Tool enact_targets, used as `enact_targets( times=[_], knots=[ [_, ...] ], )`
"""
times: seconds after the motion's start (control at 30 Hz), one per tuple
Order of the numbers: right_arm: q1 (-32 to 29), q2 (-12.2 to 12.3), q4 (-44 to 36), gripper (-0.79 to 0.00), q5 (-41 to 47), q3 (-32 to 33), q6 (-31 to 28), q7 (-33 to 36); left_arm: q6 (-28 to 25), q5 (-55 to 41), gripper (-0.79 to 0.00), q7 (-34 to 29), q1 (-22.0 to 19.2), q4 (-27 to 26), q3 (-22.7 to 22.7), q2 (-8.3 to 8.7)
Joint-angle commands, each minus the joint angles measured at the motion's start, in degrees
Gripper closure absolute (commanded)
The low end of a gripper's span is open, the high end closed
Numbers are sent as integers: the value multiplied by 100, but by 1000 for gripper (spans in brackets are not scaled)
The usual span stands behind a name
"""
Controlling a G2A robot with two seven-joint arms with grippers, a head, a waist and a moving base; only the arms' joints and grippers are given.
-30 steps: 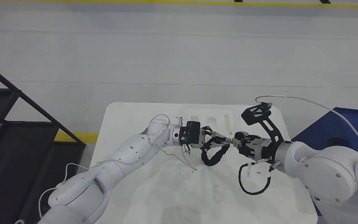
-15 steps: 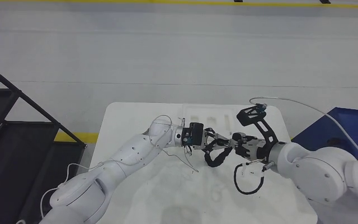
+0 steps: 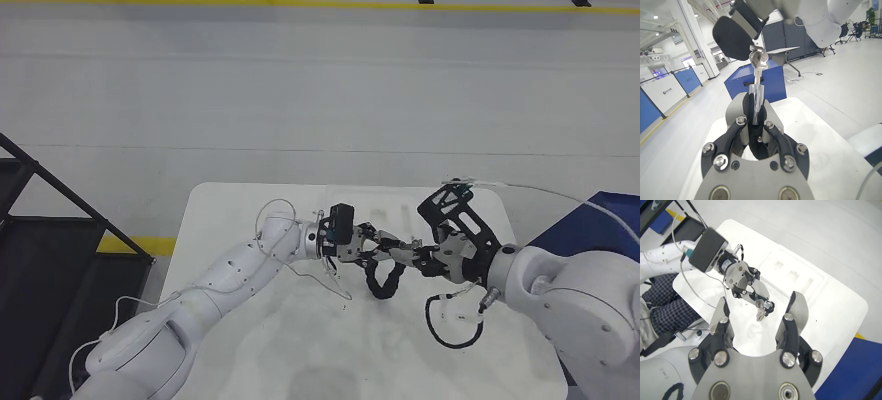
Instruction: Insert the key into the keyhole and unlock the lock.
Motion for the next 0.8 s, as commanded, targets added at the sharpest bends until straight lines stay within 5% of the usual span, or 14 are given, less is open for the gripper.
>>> enact_targets(
  times=[0.0,0.13,0.33,0.77],
  knots=[
    [-42,12,0,-785,120,59,-341,-10,-319,-161,0,-319,15,-179,-158,111],
    [-187,45,0,-785,322,208,-870,8,-850,-454,0,-940,126,-563,-557,343],
    [-457,97,115,-785,662,414,-1432,132,-850,-1130,0,-2002,331,-1303,-841,696],
    [-512,102,242,-785,713,422,-1475,115,-850,-3439,0,-5147,124,-2104,-514,1139]
  ],
)
